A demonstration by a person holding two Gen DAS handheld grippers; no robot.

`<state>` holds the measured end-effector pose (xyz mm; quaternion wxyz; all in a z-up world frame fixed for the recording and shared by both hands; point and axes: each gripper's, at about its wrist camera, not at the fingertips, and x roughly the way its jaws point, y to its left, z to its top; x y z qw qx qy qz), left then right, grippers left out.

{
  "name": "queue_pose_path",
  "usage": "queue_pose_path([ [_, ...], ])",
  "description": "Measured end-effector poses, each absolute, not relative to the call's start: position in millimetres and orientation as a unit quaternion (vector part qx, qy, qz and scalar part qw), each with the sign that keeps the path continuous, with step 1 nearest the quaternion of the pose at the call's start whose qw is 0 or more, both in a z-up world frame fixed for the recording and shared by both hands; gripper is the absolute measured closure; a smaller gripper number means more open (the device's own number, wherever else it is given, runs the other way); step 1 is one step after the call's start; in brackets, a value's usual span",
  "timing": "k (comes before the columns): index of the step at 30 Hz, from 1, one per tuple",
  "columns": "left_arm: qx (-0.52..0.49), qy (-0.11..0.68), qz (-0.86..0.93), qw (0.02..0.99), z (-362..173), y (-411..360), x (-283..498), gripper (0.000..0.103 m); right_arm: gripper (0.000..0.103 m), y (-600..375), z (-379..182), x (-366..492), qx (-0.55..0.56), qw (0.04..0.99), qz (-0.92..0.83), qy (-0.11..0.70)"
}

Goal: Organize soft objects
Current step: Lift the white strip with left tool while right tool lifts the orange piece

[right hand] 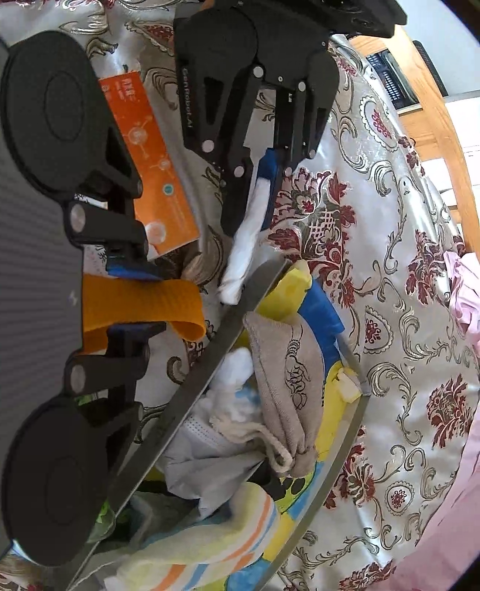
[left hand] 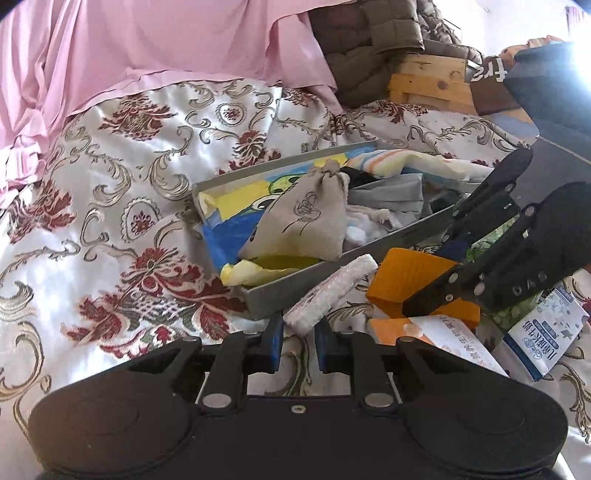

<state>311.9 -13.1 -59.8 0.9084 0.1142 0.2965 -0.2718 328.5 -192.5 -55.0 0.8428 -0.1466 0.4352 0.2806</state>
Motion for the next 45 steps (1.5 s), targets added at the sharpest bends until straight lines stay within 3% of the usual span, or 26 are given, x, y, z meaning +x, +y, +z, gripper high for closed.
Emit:
queue_pose_path([
  [6,0.142,0.28,-0.306,0.899,-58,-26,314,0.08,0.069,-198,-64,337,-0.133,0.843,0.28,0.44],
  [11,0.153,0.261,-0.319,0.898,-57,-36,317,0.07,0.066,-201,-70,340,-0.124,0.844,0.281,0.439],
  [19,0.167,0.258,-0.322,0.896,-56,-48,329,0.055,0.066,-201,-69,341,-0.118,0.845,0.284,0.437],
  [29,0.162,0.227,-0.315,0.907,-49,-54,331,0.046,0.07,-201,-68,334,-0.128,0.851,0.286,0.421],
  [30,0.167,0.23,-0.319,0.904,-50,-57,332,0.047,0.07,-200,-68,332,-0.133,0.852,0.286,0.417],
  [32,0.179,0.242,-0.331,0.894,-51,-63,331,0.065,0.073,-199,-67,328,-0.145,0.855,0.283,0.409],
  [34,0.188,0.255,-0.34,0.886,-53,-67,330,0.077,0.075,-197,-66,323,-0.159,0.858,0.277,0.402],
  [41,0.164,0.247,-0.319,0.9,-44,-60,320,0.086,0.076,-181,-62,292,-0.25,0.87,0.242,0.351],
  [45,0.133,0.236,-0.291,0.918,-26,-49,308,0.092,0.083,-169,-59,266,-0.305,0.87,0.23,0.313],
])
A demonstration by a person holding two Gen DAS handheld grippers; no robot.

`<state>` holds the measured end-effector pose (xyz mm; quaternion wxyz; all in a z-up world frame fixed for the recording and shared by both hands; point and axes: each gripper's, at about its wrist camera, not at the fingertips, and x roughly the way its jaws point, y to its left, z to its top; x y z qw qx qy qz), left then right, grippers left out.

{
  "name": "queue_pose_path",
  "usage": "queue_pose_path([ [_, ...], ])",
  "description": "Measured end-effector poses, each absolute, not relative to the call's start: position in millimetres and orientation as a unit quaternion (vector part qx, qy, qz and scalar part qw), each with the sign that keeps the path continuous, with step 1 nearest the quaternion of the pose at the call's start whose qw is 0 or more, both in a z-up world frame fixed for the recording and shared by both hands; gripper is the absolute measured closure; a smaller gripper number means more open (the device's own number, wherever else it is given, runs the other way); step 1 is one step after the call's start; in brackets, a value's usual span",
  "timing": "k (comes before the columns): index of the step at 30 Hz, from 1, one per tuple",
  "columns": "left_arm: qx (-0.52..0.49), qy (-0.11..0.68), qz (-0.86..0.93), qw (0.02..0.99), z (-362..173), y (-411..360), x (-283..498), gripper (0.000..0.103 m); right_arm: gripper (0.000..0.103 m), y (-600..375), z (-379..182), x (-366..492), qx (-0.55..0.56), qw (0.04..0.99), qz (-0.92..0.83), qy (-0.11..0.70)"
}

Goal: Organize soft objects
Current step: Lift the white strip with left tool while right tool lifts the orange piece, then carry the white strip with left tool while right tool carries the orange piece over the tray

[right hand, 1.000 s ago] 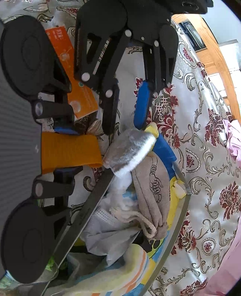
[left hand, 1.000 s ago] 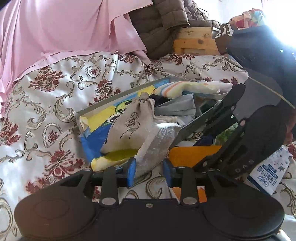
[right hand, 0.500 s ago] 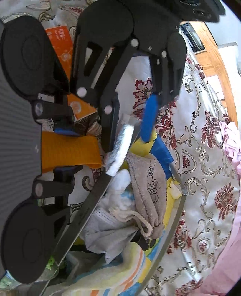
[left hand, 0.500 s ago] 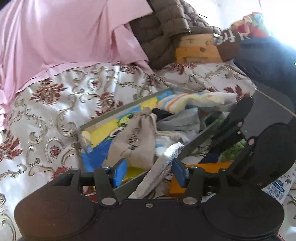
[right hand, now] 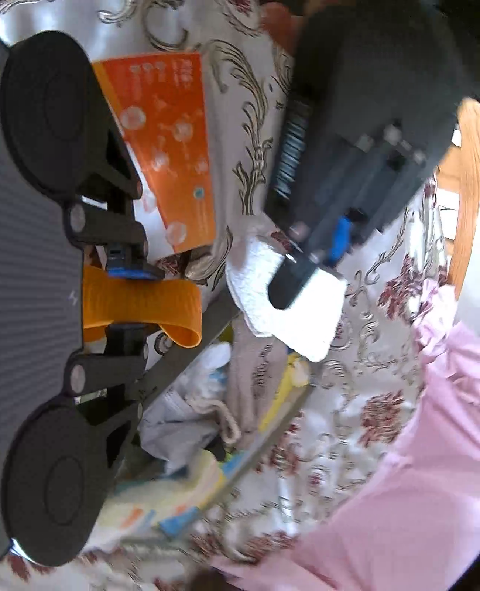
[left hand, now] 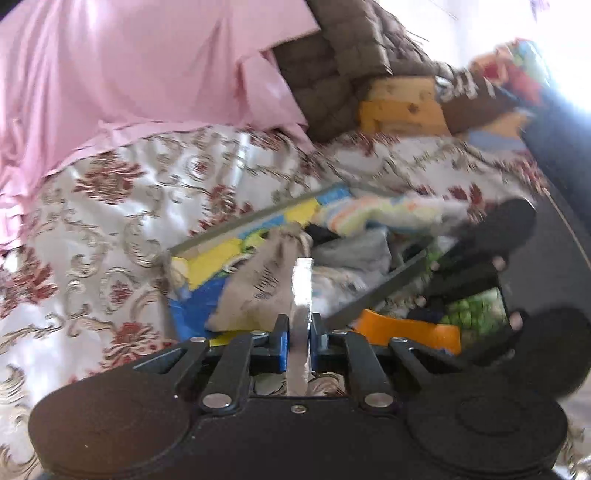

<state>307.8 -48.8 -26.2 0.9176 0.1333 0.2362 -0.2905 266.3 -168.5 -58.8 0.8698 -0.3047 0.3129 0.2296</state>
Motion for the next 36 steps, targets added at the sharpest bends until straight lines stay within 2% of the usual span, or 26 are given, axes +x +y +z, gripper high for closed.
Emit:
queue_pose_path([
  [8,0.091,0.225,-0.27,0.932,5,-37,284,0.092,0.093,-164,-37,230,-0.333,0.883,0.206,0.261],
  [22,0.091,0.18,-0.239,0.95,67,-49,252,0.092,0.094,-188,33,208,-0.31,0.917,0.166,0.189],
  [30,0.085,0.167,-0.208,0.96,82,-57,275,0.092,0.094,-215,55,265,-0.211,0.95,0.163,0.164],
  [36,0.059,0.176,-0.195,0.963,64,-60,330,0.092,0.094,-238,51,330,-0.117,0.961,0.196,0.156],
])
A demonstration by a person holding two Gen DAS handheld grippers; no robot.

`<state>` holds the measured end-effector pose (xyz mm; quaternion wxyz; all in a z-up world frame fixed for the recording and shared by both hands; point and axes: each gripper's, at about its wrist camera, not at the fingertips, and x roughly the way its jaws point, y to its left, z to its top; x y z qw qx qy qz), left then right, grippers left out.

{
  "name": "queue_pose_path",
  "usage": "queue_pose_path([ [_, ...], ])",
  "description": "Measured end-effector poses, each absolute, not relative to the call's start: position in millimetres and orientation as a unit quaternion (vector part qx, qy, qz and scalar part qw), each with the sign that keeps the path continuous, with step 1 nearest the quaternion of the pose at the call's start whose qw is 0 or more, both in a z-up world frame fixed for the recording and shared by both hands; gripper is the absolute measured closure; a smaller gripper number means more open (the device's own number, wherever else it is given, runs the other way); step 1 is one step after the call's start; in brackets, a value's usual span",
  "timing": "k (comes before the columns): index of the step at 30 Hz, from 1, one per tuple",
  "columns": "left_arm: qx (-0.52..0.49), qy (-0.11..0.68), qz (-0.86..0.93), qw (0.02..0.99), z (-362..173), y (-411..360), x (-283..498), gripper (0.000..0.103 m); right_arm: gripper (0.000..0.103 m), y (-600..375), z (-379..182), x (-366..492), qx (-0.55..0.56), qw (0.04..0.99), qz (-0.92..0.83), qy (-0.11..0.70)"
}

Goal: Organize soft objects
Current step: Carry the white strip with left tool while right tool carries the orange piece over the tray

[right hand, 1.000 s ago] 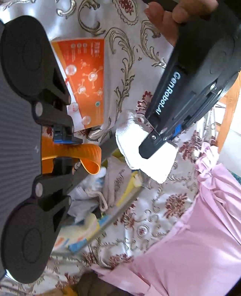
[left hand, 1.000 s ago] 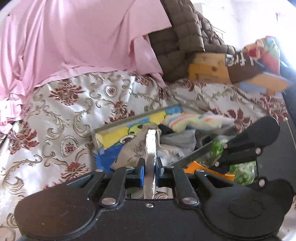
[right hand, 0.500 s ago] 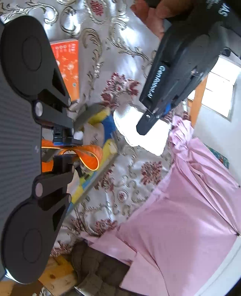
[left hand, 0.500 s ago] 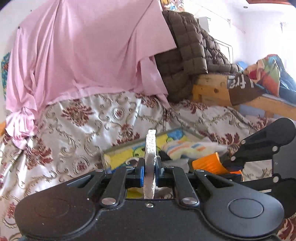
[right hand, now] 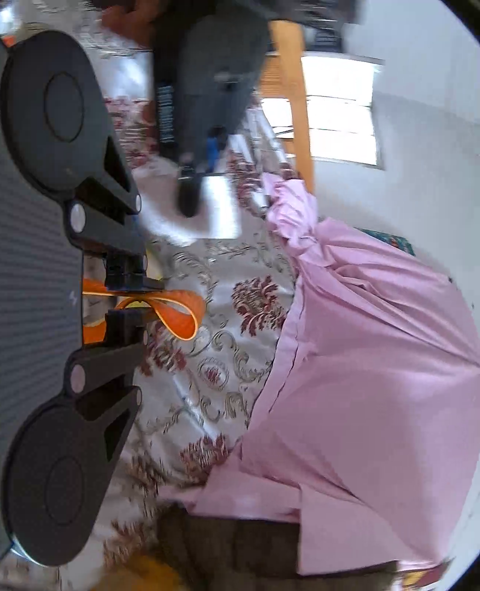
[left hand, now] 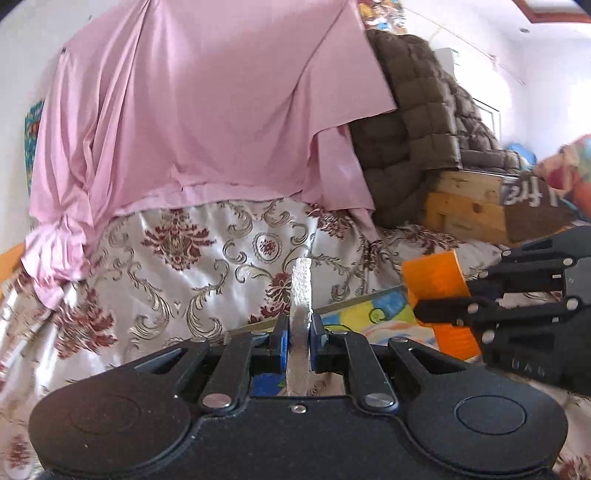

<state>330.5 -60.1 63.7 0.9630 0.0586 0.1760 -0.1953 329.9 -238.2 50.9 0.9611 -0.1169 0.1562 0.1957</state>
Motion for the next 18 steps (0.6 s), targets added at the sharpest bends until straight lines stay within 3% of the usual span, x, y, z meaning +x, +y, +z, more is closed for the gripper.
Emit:
queue_pose_path([
  [9,0.036,0.234,-0.195,0.952,26,-48,413,0.092,0.094,-245,35,411,0.032,0.954,0.223,0.201],
  [18,0.054,0.318,-0.258,0.911,65,-46,462,0.092,0.094,-252,67,454,0.126,0.939,0.172,0.272],
])
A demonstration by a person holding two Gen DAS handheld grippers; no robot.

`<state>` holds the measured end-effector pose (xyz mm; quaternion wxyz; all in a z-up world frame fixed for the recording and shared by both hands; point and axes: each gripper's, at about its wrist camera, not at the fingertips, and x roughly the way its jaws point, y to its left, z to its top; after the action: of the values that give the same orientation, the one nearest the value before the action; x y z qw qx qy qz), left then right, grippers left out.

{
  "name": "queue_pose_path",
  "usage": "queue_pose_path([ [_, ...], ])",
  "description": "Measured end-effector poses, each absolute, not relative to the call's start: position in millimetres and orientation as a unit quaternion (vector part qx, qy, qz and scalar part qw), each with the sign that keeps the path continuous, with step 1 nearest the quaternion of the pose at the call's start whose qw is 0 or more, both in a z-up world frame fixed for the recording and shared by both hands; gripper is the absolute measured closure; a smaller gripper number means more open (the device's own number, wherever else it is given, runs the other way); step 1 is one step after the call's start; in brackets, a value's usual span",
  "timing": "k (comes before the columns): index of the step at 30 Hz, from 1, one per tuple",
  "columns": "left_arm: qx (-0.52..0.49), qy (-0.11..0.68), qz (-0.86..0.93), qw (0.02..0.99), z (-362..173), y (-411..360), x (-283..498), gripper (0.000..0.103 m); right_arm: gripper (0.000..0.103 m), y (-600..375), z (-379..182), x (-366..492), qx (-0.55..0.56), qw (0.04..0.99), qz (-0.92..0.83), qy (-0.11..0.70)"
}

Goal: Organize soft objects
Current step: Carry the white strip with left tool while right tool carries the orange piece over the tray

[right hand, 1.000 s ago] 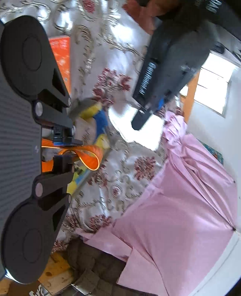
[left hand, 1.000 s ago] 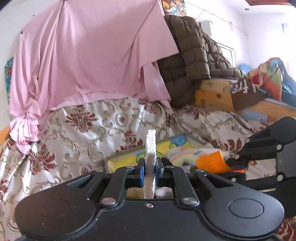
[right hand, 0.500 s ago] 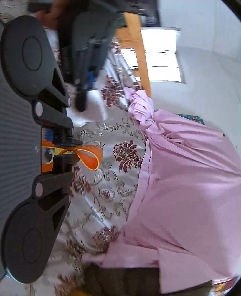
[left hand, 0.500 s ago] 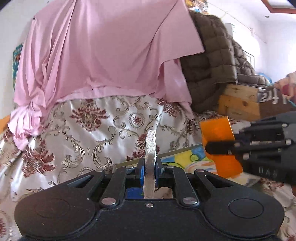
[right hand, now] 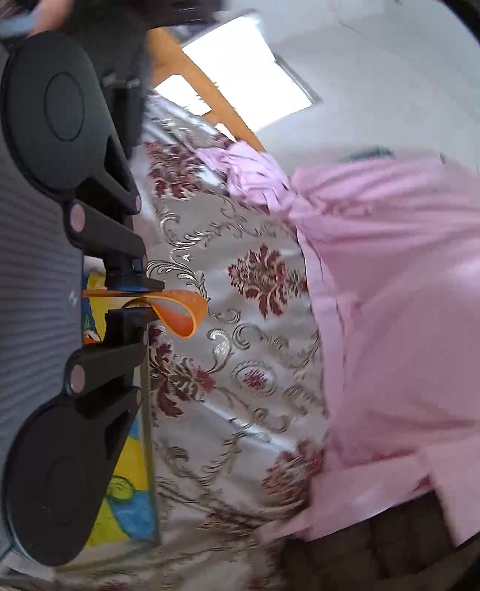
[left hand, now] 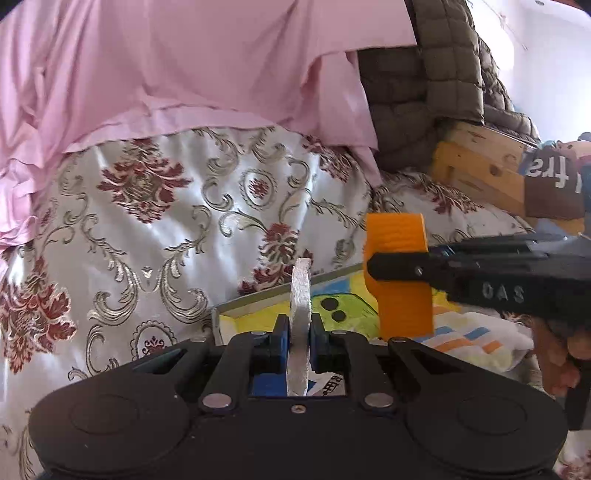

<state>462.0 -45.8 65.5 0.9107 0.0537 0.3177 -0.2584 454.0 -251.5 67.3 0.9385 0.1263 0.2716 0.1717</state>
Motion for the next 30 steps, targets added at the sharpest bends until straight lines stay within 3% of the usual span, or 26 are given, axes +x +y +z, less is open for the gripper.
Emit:
queue_pose_path([
  [4,0.028,0.326,-0.268,0.906,59,-40,475,0.092,0.094,-252,63,463,0.132,0.934,0.138,0.301],
  [8,-0.03,0.322,-0.269,0.907,17,-29,489,0.092,0.094,-249,47,469,0.119,0.933,0.105,0.324],
  [17,-0.129,0.372,-0.277,0.876,-35,-12,517,0.091,0.094,-233,15,500,0.202,0.91,0.089,0.35],
  [30,-0.13,0.381,-0.257,0.879,-61,-6,527,0.085,0.09,-212,-24,521,0.195,0.895,0.084,0.392],
])
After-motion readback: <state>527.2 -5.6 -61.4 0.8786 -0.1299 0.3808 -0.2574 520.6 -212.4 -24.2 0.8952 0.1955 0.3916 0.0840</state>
